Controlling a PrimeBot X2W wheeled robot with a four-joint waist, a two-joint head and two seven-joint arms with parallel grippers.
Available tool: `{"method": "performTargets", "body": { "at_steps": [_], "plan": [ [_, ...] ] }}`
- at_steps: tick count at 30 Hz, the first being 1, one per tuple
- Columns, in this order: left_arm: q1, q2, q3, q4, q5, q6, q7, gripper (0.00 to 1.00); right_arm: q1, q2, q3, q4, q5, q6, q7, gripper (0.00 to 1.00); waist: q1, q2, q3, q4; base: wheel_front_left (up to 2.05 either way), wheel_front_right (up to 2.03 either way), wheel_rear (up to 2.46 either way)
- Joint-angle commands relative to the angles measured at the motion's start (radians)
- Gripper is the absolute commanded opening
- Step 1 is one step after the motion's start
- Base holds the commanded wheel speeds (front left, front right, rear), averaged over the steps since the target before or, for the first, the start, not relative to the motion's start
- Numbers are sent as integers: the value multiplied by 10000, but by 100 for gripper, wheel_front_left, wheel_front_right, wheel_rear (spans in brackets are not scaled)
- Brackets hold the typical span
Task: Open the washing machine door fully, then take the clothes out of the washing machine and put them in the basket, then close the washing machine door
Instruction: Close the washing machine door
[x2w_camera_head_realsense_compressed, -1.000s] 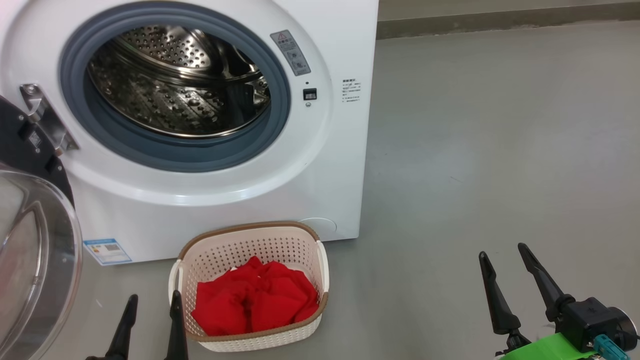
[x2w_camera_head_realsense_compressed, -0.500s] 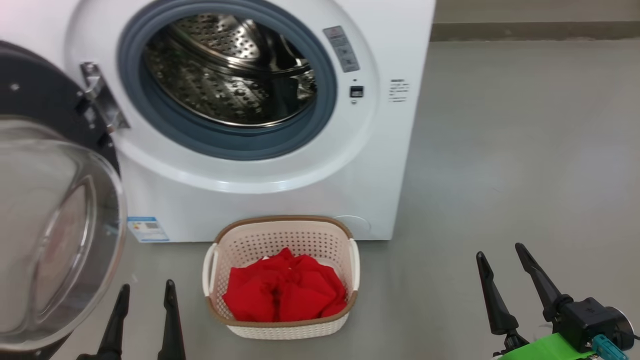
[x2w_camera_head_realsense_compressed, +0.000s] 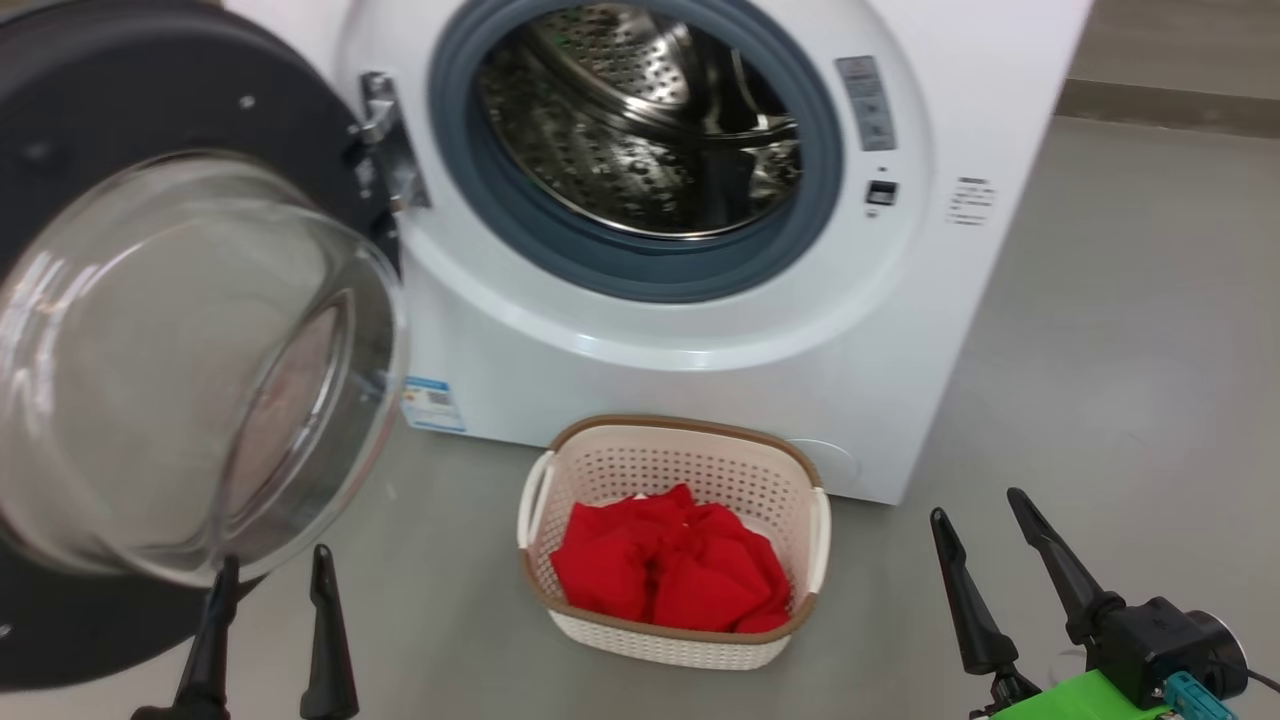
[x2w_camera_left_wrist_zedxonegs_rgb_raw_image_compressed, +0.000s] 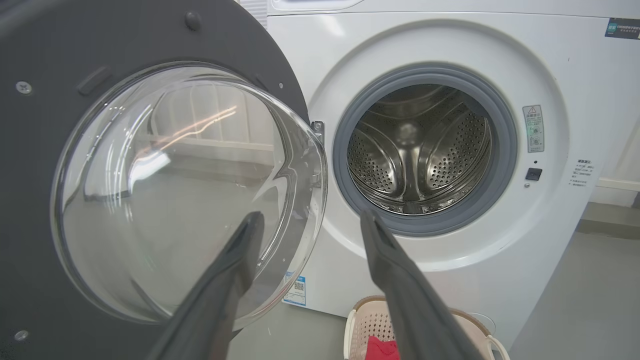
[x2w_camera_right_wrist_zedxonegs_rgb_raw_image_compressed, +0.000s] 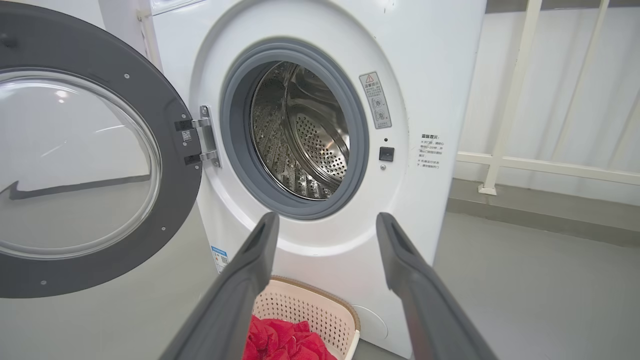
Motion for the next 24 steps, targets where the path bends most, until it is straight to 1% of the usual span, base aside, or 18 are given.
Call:
{"method": "performTargets", "body": {
  "at_steps": [1, 5, 6, 14, 21, 22, 23, 24],
  "plan": [
    [-122, 153, 362, -329, 45, 79, -23, 100, -292, -125, 286, -281, -47, 62, -65, 100, 0, 0, 66, 760, 0, 0, 0],
    [-124, 147, 364, -381, 55, 143, -42, 100, -318, -125, 278, -295, -119, 62, -65, 100, 0, 0, 123, 1257, 0, 0, 0],
    [-124, 147, 364, -381, 55, 143, -42, 100, -318, -125, 278, -295, -119, 62, -65, 100, 0, 0, 123, 1257, 0, 0, 0],
    [-147, 131, 463, -507, 4, 259, -89, 100, -337, -125, 311, -297, -149, 62, -65, 100, 0, 0, 189, 1966, 0, 0, 0],
    [-141, 128, 578, -680, -13, 332, -123, 100, -394, -125, 386, -265, -166, 62, -65, 100, 0, 0, 240, 2127, 0, 0, 0],
    [-172, 142, 605, -742, 8, 332, -130, 73, -403, -125, 393, -264, -168, 62, -65, 100, 0, 0, 249, 2122, 0, 0, 0],
    [-191, 147, 616, -778, 19, 322, -134, 0, -406, -125, 396, -258, -170, 62, -65, 100, 0, 0, 255, 2117, 0, 0, 0],
    [-230, 141, 640, -835, 11, 313, -138, 0, -401, -125, 396, -252, -174, 62, -65, 100, 0, 0, 263, 2110, 0, 0, 0]
  ]
}}
